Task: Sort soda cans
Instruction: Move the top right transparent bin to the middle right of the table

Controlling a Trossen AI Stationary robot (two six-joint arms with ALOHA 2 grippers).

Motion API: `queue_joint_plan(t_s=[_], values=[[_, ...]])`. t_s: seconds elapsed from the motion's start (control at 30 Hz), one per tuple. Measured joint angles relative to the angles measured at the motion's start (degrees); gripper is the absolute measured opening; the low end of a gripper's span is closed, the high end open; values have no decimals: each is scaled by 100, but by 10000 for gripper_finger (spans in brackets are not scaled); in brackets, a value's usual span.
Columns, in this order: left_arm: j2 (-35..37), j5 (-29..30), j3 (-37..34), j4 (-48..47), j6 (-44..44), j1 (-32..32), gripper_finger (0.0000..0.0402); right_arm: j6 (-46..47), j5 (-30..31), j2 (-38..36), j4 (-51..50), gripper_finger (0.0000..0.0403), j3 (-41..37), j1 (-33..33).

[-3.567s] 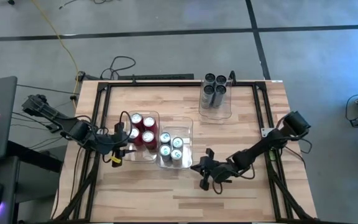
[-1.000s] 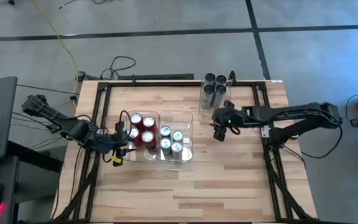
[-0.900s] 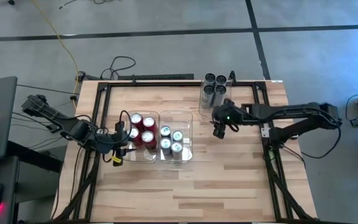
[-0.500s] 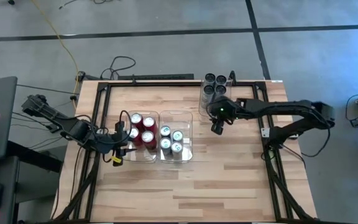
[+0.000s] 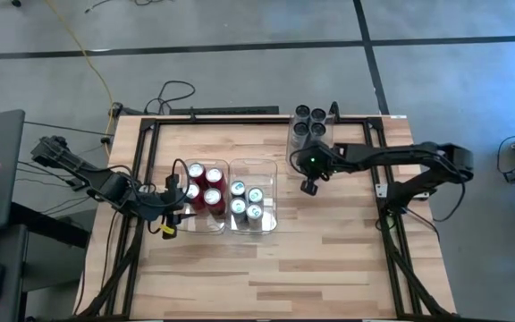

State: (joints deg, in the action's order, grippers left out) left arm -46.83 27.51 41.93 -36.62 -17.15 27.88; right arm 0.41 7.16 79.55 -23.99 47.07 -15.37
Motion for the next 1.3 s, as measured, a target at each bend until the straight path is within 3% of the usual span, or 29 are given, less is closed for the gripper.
queue_joint_plan(t_s=[0.1, 0.63, 1.3], values=[[0, 0, 0, 0, 0, 0, 163, 7, -133, -81, -20, 8, 0, 59], [0, 0, 0, 4, -11, 0, 163, 413, -263, -93, -303, 13, -4, 803], [0, 4, 0, 11, -20, 0, 163, 1459, -298, -86, -116, 13, -4, 2990]])
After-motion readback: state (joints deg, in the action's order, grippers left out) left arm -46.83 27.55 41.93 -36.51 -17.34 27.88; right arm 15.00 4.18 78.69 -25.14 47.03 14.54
